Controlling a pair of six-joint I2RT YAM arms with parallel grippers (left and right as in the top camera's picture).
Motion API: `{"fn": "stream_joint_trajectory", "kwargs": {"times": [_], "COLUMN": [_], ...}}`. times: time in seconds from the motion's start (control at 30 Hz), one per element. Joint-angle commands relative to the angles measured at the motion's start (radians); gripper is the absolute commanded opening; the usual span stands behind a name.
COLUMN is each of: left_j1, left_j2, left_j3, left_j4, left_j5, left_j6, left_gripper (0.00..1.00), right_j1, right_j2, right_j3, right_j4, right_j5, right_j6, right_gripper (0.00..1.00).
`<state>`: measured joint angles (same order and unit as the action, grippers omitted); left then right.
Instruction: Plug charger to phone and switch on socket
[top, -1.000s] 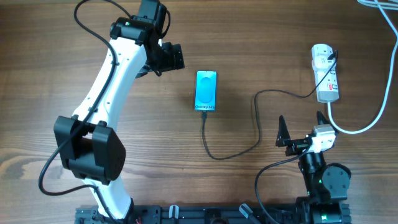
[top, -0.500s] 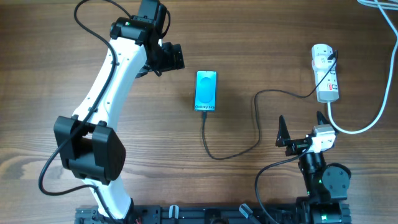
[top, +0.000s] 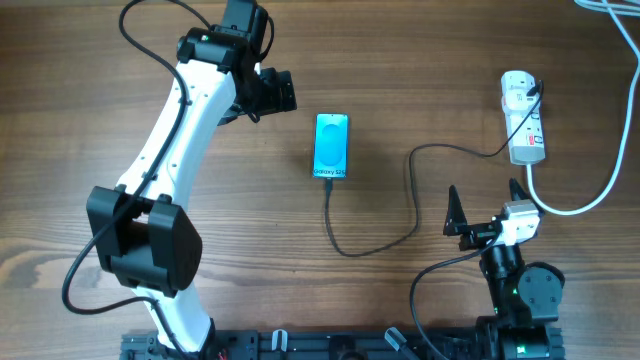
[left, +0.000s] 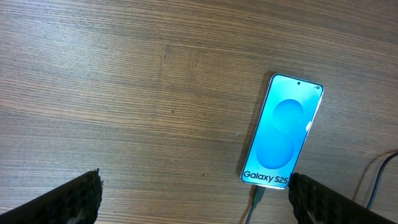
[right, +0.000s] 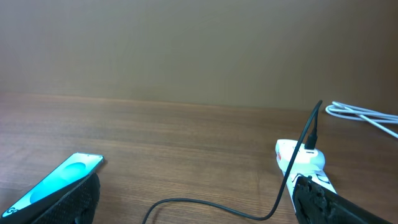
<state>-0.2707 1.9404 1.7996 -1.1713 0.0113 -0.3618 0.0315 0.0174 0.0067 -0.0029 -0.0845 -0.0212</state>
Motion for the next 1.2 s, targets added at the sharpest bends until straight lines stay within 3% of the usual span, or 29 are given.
{"fn": "stream_joint_trajectory", "kwargs": {"times": [0.0,0.17,0.27,0.43,0.63,0.87,1.03,1.17], "left_j1": [-0.014,-0.038,-0.068,-0.078,0.010,0.108,0.155,0.234], "left_j2": [-0.019,-0.110,-0.192,-0.372,-0.569,-0.767,-0.970,-1.130], "left_j3": [-0.002,-0.006,-0.057,-0.268,-0.571,-0.778,-1.027,-1.211], "left_j4": [-0.019,-0.020,0.058,0.199,0.237,0.305,0.555,0.716], "left_j5": [-0.031,-0.066,-0.081,-0.115,-0.114,-0.105,0.038,0.101], "left_j6": [-0.010,0.003,0.019,0.021,0.021,0.022,0.157,0.161], "left_gripper": [1.00,1.00,1.00,1.00,1.00,1.00,1.00,1.00], "right_j1": [0.004,0.004,0.004,0.004,0.004,0.004,0.004,0.004], "right_j2": [-0.014,-0.014,-0.014,-0.014,-0.014,-0.014,-0.014,-0.014], "right_j3": [0.000,0.000,-0.001,0.000,0.000,0.000,-0.001,0.000], "right_j4": [0.003,0.003,0.003,0.003,0.003,0.003,0.003,0.003], "right_j5": [0.010,0.010,0.010,0.010,0.010,0.010,0.010,0.010], "right_j6": [-0.003,-0.003,-0.002,-0.003,-0.003,-0.003,-0.003,-0.002], "right_gripper": [1.00,1.00,1.00,1.00,1.00,1.00,1.00,1.00]}}
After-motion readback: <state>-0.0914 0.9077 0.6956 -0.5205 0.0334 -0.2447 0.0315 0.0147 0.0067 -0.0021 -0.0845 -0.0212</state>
